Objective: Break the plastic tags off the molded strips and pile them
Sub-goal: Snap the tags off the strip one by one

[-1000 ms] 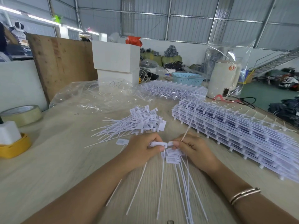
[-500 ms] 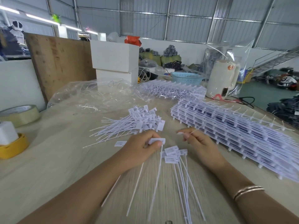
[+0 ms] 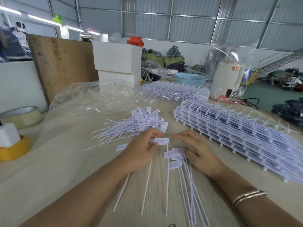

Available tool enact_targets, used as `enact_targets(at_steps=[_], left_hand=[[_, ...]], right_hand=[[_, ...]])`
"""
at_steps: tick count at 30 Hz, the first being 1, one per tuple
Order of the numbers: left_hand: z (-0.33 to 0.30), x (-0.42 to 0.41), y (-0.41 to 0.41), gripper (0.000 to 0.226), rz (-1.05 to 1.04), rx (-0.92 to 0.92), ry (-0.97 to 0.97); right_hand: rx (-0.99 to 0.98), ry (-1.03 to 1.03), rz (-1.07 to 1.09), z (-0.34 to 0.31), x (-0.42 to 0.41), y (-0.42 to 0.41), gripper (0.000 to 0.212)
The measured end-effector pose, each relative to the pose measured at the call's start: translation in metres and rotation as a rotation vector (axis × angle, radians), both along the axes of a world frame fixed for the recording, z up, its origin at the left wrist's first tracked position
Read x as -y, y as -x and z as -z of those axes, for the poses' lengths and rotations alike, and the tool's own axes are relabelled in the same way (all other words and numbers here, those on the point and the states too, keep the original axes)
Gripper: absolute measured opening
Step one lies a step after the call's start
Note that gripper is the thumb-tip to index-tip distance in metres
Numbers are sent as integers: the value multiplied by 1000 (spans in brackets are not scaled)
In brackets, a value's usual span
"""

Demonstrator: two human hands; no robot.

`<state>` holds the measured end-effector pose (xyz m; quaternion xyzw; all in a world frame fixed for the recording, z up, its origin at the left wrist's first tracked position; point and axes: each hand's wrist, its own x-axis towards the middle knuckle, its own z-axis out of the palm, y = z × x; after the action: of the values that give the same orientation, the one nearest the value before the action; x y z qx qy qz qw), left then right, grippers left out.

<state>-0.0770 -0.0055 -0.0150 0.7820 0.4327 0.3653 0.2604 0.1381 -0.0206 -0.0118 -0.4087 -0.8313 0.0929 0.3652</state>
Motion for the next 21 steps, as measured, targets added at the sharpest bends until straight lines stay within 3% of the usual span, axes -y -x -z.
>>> enact_targets(at_steps=[3, 9, 12, 16, 21], left_hand=[[0, 5, -7, 26, 45, -19, -41], [-4, 7, -8, 27, 7, -79, -39], [-5, 2, 3, 23, -62, -134, -44], [-1, 1, 1, 13, 14, -107, -21], [-1, 0, 3, 10, 88, -31, 29]], right_hand=[[167, -221, 23, 5, -1, 6, 63], [160, -460, 59, 3, -4, 7, 31], [146, -461, 109, 3, -4, 6, 29], [180, -468, 137, 4, -4, 7, 23], [39, -231, 57, 3, -3, 6, 22]])
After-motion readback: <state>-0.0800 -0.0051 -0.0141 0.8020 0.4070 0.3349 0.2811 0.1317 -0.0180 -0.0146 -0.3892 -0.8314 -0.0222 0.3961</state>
